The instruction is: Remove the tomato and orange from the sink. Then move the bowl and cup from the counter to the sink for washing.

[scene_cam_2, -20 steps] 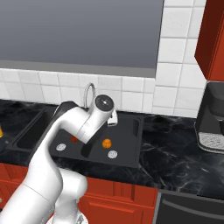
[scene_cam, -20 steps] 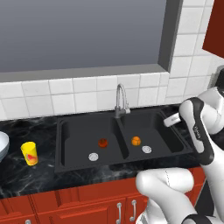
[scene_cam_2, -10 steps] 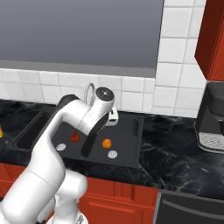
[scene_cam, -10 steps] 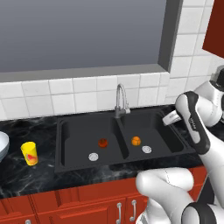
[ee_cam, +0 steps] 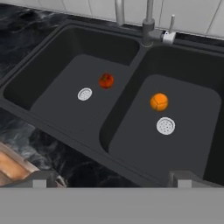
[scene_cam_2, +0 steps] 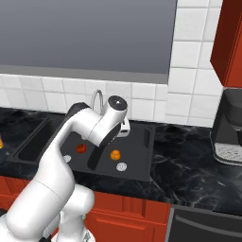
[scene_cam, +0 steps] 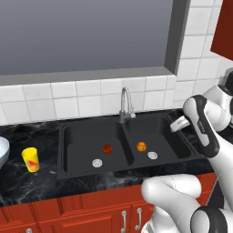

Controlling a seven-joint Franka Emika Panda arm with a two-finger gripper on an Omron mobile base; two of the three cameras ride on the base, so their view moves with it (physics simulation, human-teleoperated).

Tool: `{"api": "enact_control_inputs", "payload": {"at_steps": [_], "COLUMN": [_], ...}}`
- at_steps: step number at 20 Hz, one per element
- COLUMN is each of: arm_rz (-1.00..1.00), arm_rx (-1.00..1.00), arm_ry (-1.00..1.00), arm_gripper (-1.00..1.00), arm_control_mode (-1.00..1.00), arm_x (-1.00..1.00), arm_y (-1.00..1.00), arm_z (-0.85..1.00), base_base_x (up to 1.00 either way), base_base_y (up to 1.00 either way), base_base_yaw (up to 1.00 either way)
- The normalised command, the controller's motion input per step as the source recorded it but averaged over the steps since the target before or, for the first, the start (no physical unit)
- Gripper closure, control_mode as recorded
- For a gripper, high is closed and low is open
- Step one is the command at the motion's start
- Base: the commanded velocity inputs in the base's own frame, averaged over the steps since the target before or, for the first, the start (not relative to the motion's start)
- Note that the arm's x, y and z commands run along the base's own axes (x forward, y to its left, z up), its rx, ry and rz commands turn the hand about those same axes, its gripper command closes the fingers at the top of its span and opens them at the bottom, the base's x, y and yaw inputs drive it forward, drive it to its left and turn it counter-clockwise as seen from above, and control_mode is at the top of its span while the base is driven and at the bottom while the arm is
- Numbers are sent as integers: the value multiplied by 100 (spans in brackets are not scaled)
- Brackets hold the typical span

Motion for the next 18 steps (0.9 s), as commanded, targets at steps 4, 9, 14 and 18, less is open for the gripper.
{"api": "enact_control_inputs", "payload": {"at_steps": [4,9,14,18], "arm_rz": [0,0,0,0], "arm_rx": [0,0,0,1], "arm_ry": [0,0,1,1], "arm_gripper": [-100,-100,-100,-100], "arm_control_mode": [-100,-100,-100,-100], "arm_x": [5,7,9,11], "arm_y": [0,0,0,0], "arm_z": [-15,-16,-18,-18], "base_base_x": [0,0,0,0], "base_base_y": [0,0,0,0], "base_base_yaw": [0,0,0,0]}}
